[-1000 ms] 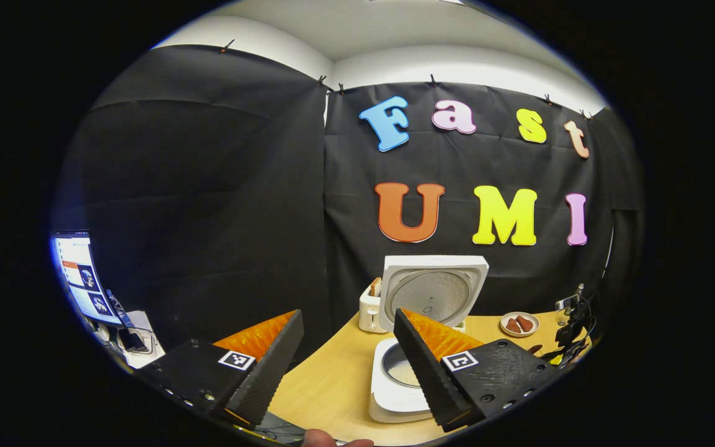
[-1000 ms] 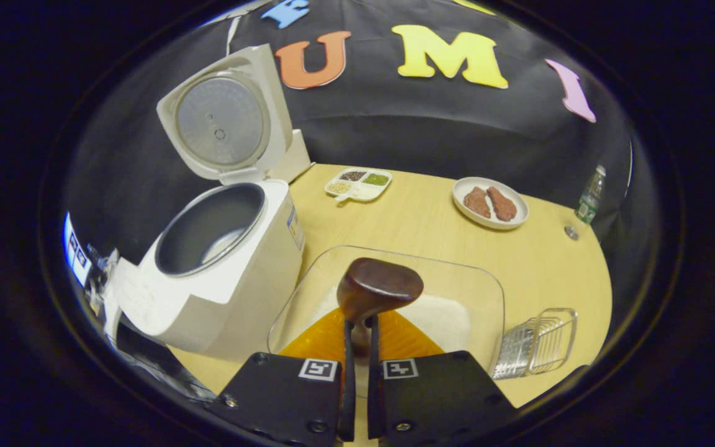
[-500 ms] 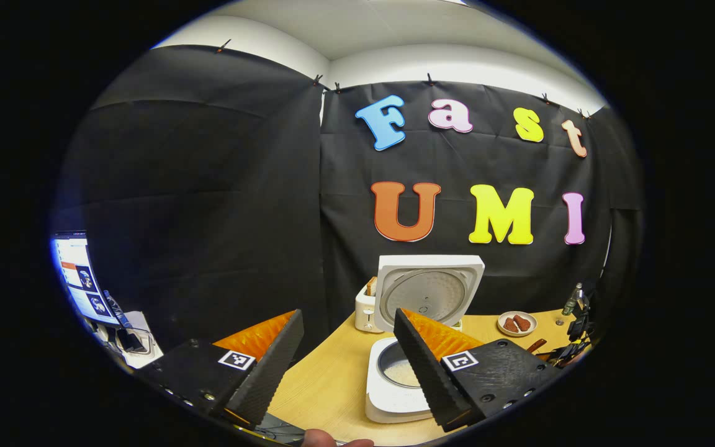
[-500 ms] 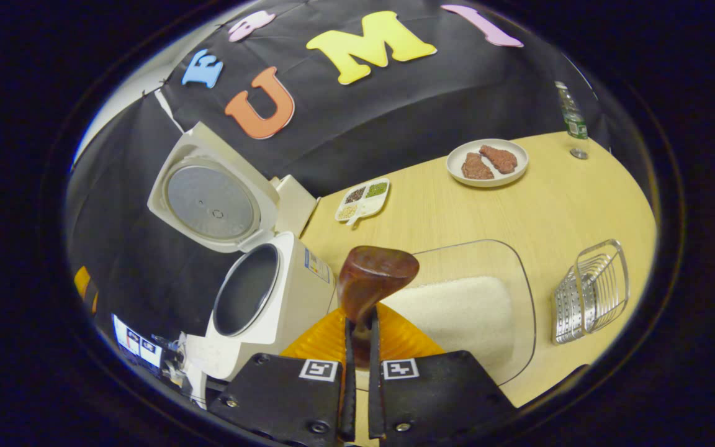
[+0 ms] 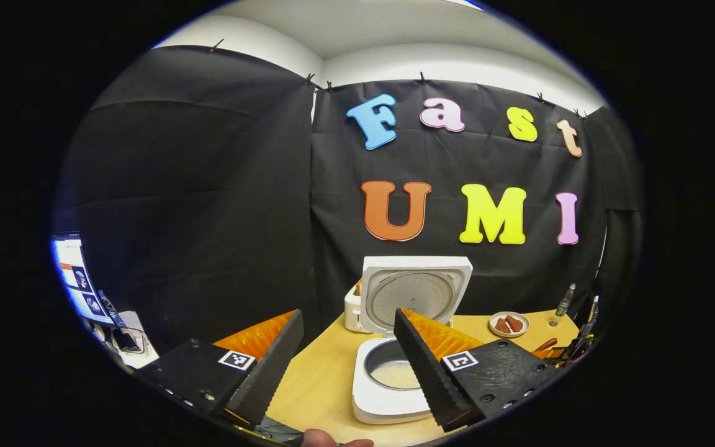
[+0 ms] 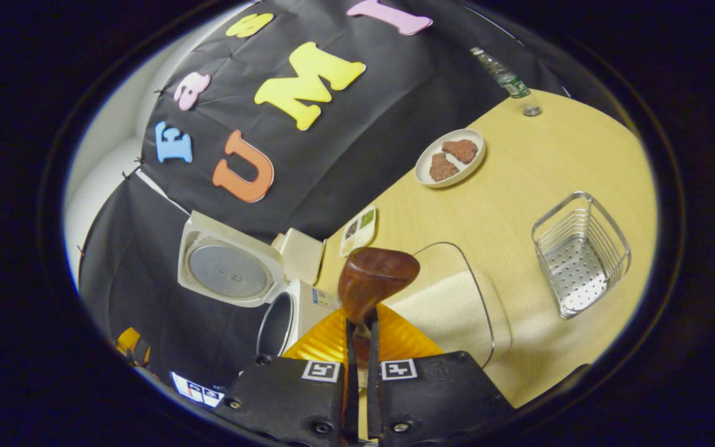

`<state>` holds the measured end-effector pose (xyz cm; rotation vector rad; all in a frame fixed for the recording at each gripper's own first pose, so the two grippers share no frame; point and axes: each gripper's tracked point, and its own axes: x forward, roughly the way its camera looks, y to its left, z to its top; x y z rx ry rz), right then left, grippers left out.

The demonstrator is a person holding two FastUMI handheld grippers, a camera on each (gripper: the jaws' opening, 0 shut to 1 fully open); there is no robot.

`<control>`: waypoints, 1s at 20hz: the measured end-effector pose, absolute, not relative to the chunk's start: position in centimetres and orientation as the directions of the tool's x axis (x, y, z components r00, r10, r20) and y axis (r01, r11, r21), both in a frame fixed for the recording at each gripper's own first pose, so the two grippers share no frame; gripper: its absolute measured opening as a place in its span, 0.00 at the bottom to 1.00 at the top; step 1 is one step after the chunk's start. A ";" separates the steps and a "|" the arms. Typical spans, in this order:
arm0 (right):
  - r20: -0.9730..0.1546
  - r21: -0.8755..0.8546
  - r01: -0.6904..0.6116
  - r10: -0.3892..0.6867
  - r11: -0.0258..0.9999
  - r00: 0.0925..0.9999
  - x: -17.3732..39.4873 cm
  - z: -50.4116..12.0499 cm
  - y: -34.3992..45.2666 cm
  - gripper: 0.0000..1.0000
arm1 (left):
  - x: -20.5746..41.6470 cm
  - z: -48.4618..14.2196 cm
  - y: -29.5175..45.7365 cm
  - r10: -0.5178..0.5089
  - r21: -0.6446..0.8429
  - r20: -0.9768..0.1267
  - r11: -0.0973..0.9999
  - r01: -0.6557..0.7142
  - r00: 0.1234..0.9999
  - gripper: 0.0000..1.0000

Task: Close the left gripper, press the button to open the rice cooker; take a wooden spoon from the chopstick holder with the right hand, scoop a spoonful of rice and pour it into the rice cooker, then put the wooden spoon back into the chopstick holder.

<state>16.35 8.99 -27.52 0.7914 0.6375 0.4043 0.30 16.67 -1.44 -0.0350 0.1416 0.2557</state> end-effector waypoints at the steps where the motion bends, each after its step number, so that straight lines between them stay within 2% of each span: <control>1: -0.355 0.776 -0.098 0.559 0.623 0.749 16.3 -26.8 8.5 0.11 | 0.4 -1.4 16.4 0.247 -0.015 -0.140 0.968 -0.252 0.959 0.94; 6: -0.261 0.819 -0.141 0.579 0.556 0.772 16.6 -22.1 8.4 0.10 | 0.1 -1.5 16.0 0.248 -0.021 -0.137 0.967 -0.253 0.959 0.94; 12: -0.195 0.814 -0.257 0.662 0.521 0.724 17.3 -16.1 14.3 0.11 | -0.3 -1.6 16.2 0.245 -0.007 -0.123 0.969 -0.248 0.962 0.94; 16: -0.194 0.777 -0.340 0.716 0.529 0.671 18.2 -13.4 20.3 0.11 | -0.5 -0.9 17.2 0.239 -0.001 -0.093 0.971 -0.240 0.967 0.94; 20: -0.239 0.710 -0.413 0.748 0.570 0.620 18.8 -12.9 26.2 0.10 | -1.1 -1.7 18.3 0.231 -0.007 -0.093 0.972 -0.233 0.968 0.94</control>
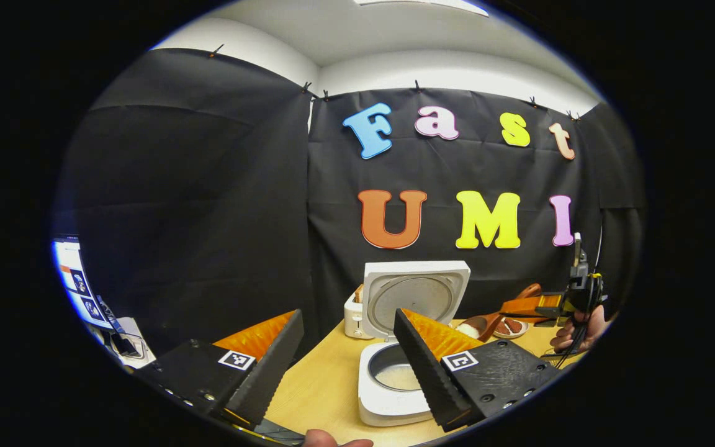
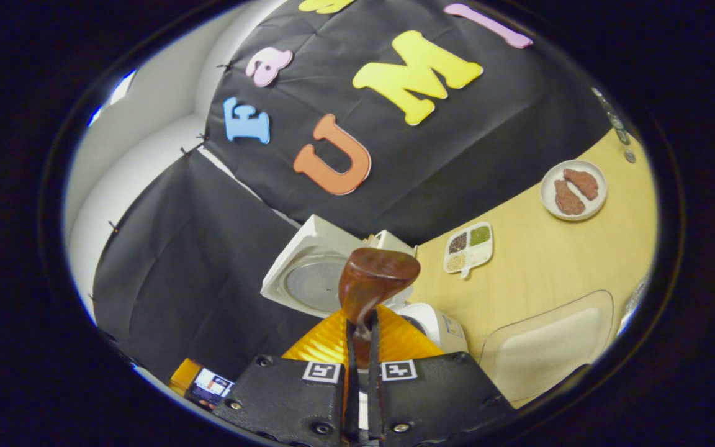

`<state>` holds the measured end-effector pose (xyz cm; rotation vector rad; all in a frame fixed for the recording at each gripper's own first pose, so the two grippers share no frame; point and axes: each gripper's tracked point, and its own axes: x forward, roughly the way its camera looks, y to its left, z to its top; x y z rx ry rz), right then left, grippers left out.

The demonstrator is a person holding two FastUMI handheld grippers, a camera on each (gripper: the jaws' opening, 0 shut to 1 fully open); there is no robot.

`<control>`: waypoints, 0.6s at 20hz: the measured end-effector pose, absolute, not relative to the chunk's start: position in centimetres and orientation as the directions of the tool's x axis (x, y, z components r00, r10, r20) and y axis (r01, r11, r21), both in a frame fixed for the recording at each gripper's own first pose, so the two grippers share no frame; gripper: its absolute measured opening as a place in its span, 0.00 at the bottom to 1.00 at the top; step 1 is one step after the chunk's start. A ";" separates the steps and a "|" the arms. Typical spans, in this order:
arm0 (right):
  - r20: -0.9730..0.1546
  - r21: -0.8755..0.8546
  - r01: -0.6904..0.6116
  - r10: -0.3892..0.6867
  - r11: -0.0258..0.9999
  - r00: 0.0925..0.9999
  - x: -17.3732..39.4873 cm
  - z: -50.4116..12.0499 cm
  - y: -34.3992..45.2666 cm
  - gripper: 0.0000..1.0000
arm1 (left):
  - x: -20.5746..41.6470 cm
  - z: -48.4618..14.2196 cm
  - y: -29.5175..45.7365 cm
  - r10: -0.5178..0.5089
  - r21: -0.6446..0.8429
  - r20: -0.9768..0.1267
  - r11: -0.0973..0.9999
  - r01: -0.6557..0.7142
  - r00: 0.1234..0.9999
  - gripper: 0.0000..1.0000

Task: Close the left gripper, press the button to open the rice cooker; take a wooden spoon from the chopstick holder with the right hand, scoop a spoonful of rice and pour it into the rice cooker, then put the wooden spoon back into the chopstick holder.

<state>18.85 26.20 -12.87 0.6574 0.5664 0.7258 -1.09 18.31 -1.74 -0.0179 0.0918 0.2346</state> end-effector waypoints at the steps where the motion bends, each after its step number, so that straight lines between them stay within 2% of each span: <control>1: -0.256 0.692 -0.427 0.751 0.582 0.609 18.9 -13.1 27.3 0.10 | -1.3 -2.0 18.7 0.231 -0.006 -0.094 0.973 -0.232 0.969 0.94; 3: -0.299 0.650 -0.448 0.749 0.614 0.592 19.1 -13.9 29.2 0.13 | -1.0 -2.2 18.7 0.223 0.001 -0.093 0.975 -0.224 0.970 0.94; 4: -0.325 0.622 -0.461 0.744 0.633 0.584 19.3 -14.2 29.9 0.10 | -1.0 -2.3 18.8 0.223 0.008 -0.091 0.975 -0.223 0.971 0.94; 8: -0.415 0.461 -0.532 0.703 0.710 0.578 19.5 -15.5 31.9 0.11 | -1.7 -2.8 20.3 0.237 0.012 -0.086 0.972 -0.236 0.968 0.94; 12: -0.474 0.303 -0.594 0.658 0.746 0.585 19.1 -16.1 33.4 0.11 | -2.1 -3.8 21.3 0.250 0.010 -0.084 0.968 -0.250 0.965 0.94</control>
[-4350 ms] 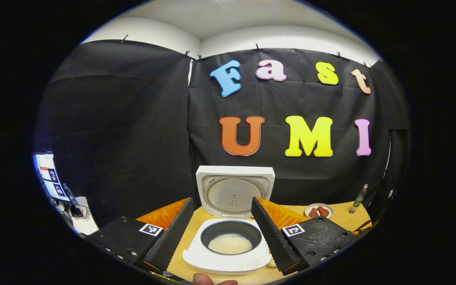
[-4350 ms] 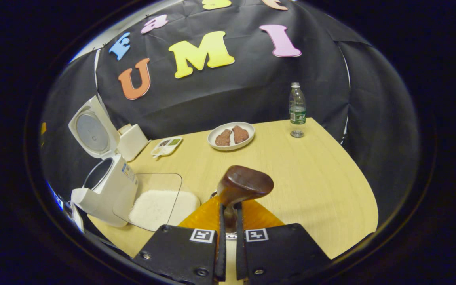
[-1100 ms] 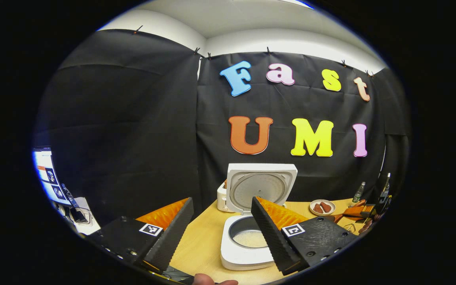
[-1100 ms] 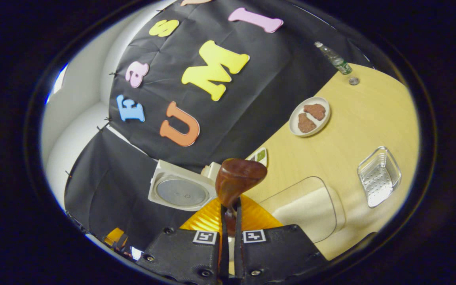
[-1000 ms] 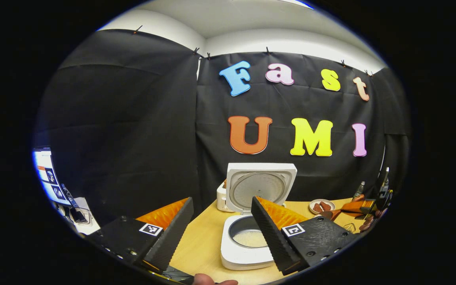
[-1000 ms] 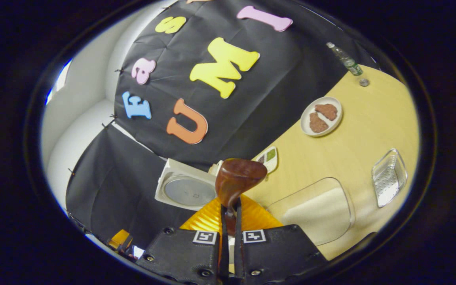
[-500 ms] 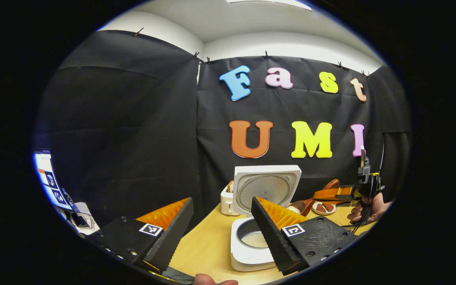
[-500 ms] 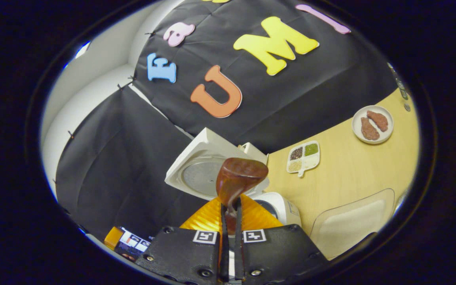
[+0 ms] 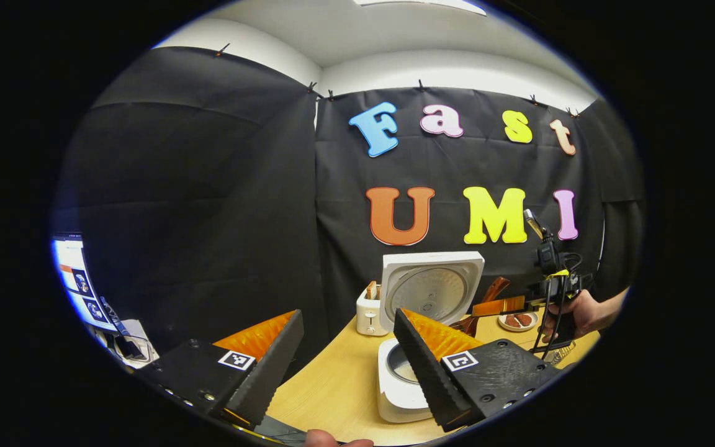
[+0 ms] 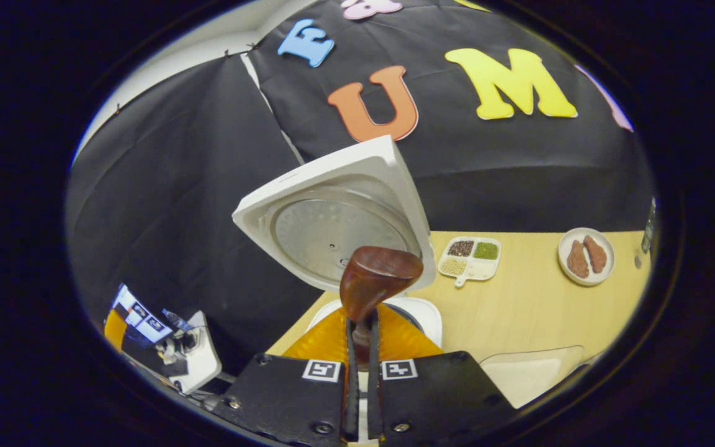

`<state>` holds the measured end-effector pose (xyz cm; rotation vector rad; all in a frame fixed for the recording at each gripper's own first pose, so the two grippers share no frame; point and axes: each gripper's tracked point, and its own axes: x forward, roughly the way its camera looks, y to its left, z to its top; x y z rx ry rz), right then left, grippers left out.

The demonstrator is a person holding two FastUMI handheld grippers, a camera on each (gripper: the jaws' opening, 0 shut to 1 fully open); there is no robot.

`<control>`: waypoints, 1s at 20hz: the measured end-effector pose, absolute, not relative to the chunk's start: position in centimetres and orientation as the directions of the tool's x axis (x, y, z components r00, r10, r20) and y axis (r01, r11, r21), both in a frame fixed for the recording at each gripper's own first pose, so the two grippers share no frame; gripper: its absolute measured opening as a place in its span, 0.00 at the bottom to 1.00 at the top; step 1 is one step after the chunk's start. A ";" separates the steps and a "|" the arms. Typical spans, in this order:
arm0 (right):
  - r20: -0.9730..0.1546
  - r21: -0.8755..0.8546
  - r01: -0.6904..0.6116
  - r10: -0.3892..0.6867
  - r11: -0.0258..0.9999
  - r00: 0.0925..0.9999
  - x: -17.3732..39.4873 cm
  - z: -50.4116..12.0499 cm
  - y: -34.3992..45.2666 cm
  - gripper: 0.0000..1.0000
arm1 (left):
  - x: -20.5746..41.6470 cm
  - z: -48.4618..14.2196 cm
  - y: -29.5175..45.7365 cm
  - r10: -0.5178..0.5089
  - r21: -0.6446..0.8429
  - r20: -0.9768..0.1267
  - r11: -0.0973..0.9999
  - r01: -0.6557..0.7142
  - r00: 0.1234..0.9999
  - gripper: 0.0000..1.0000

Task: Close the left gripper, press the button to open the rice cooker; take a wooden spoon from the chopstick holder with the right hand, scoop a spoonful of rice and pour it into the rice cooker, then put the wooden spoon back into the chopstick holder.

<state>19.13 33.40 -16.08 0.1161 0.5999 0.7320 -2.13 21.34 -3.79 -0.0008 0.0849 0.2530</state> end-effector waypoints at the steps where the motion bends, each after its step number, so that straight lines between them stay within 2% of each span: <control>1: -0.485 0.270 -0.604 0.648 0.750 0.587 19.1 -16.2 33.7 0.11 | -2.2 -3.9 21.6 0.253 0.009 -0.084 0.967 -0.253 0.964 0.94; 8: -0.509 0.066 -0.668 0.601 0.741 0.616 18.7 -15.8 35.3 0.11 | -2.3 -4.3 22.1 0.243 0.009 -0.073 0.970 -0.243 0.967 0.94; 15: -0.466 -0.168 -0.734 0.603 0.658 0.647 17.5 -13.0 37.3 0.11 | -2.2 -4.2 22.4 0.235 -0.014 -0.068 0.972 -0.236 0.970 0.94; 20: -0.445 -0.191 -0.749 0.624 0.635 0.643 16.5 -11.7 38.2 0.11 | -2.3 -4.0 22.6 0.238 -0.038 -0.066 0.970 -0.240 0.969 0.94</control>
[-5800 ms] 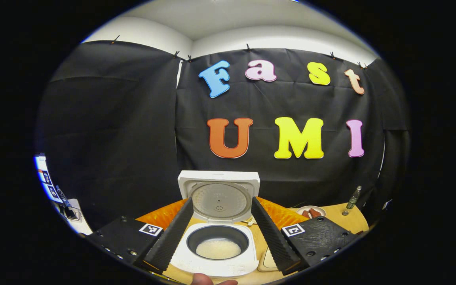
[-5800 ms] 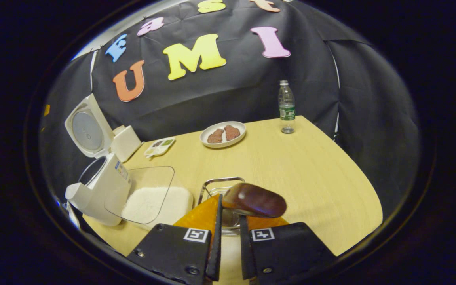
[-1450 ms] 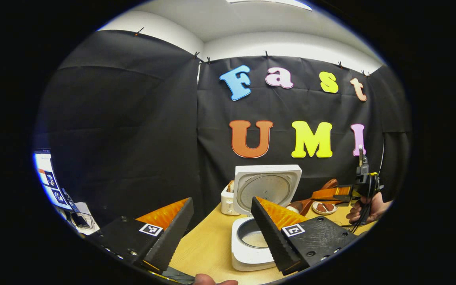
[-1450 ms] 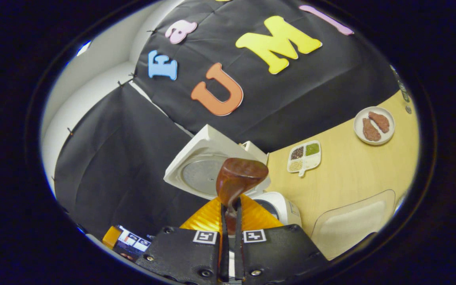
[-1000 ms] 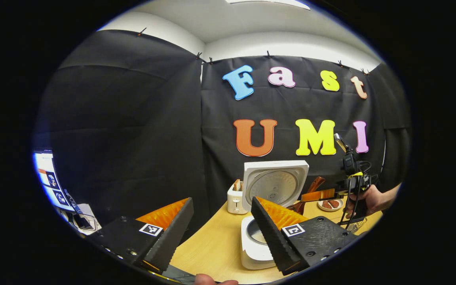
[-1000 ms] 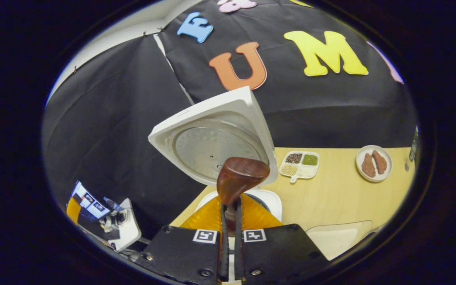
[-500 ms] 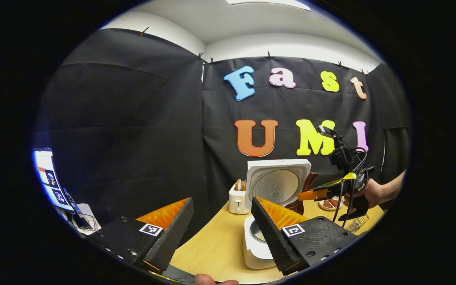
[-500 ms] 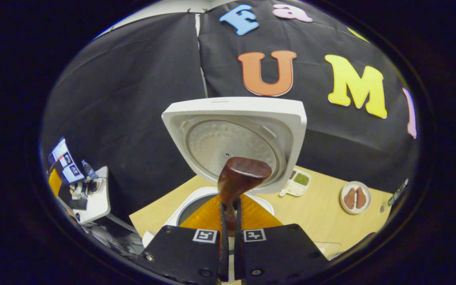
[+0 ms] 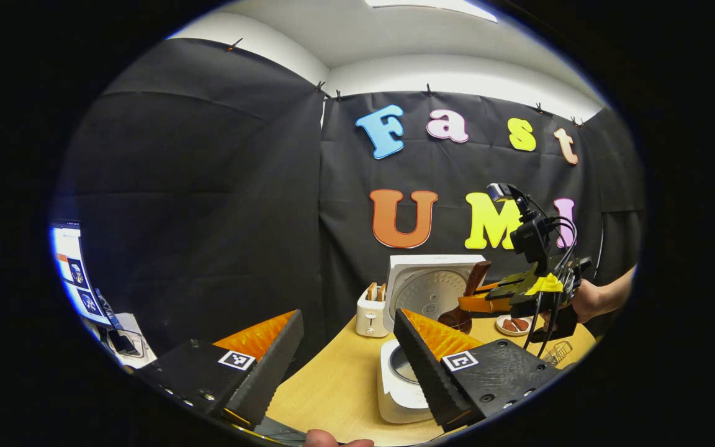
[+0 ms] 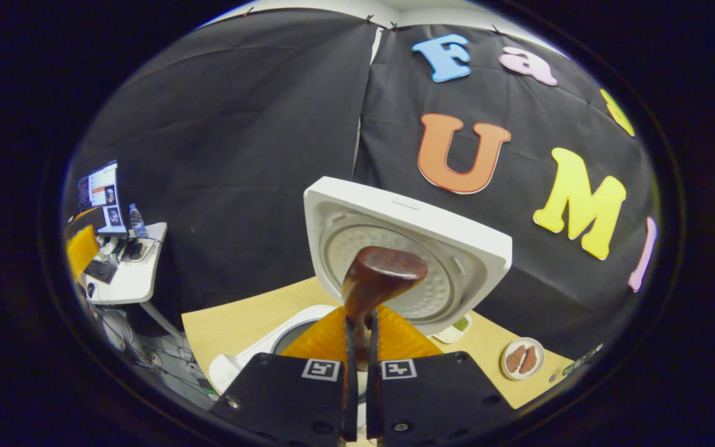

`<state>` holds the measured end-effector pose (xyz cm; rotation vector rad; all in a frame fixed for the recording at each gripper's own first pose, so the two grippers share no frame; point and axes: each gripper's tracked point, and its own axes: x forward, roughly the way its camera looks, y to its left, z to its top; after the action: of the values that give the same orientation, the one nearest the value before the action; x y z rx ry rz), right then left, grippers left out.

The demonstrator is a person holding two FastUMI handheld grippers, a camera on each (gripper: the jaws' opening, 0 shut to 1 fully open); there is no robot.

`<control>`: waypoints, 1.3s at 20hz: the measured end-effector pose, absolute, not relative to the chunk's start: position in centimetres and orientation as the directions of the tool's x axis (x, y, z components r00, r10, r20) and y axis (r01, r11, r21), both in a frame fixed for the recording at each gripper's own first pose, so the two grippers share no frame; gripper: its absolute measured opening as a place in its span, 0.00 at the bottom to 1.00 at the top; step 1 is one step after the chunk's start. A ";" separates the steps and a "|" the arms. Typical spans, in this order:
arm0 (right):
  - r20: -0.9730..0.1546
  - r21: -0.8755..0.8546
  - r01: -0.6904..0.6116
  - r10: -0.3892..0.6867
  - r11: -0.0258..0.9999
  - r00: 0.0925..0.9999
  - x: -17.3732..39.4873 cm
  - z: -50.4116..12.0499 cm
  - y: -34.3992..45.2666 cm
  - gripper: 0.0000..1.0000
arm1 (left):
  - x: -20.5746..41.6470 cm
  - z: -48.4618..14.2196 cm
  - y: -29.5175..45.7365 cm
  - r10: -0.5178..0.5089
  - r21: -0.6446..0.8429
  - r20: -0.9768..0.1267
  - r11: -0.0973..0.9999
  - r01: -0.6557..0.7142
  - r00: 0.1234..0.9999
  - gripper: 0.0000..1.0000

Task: Close the left gripper, press the button to open the rice cooker; take a wooden spoon from the chopstick holder with the right hand, scoop a spoonful of rice and pour it into the rice cooker, then put the wooden spoon back into the chopstick holder.

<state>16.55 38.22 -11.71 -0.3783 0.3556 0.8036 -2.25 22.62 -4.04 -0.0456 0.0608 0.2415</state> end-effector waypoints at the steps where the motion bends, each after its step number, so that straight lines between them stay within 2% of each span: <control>1: -0.442 -0.172 -0.749 0.629 0.640 0.639 16.5 -11.5 38.3 0.10 | -2.2 -4.1 22.6 0.236 -0.040 -0.063 0.970 -0.239 0.970 0.94; 9: -0.420 0.096 -0.730 0.692 0.677 0.587 15.5 -9.9 37.6 0.11 | -2.0 -3.9 21.4 0.196 -0.031 -0.045 0.980 -0.198 0.980 0.94; 16: -0.341 0.305 -0.678 0.741 0.669 0.578 15.1 -7.0 35.0 0.11 | -1.7 -3.5 20.4 0.201 -0.055 -0.050 0.977 -0.204 0.978 0.94; 19: -0.324 0.370 -0.632 0.732 0.681 0.599 15.6 -6.4 31.9 0.11 | -1.3 -3.1 19.6 0.201 -0.050 -0.051 0.978 -0.203 0.978 0.94; 26: -0.302 0.366 -0.522 0.629 0.771 0.717 16.1 -5.4 19.9 0.11 | -0.7 -2.0 16.3 0.174 -0.047 -0.045 0.983 -0.176 0.984 0.94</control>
<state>16.13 19.94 -5.42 0.2634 0.4286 0.6448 -0.67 16.29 -2.02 -0.0509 0.0405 0.1756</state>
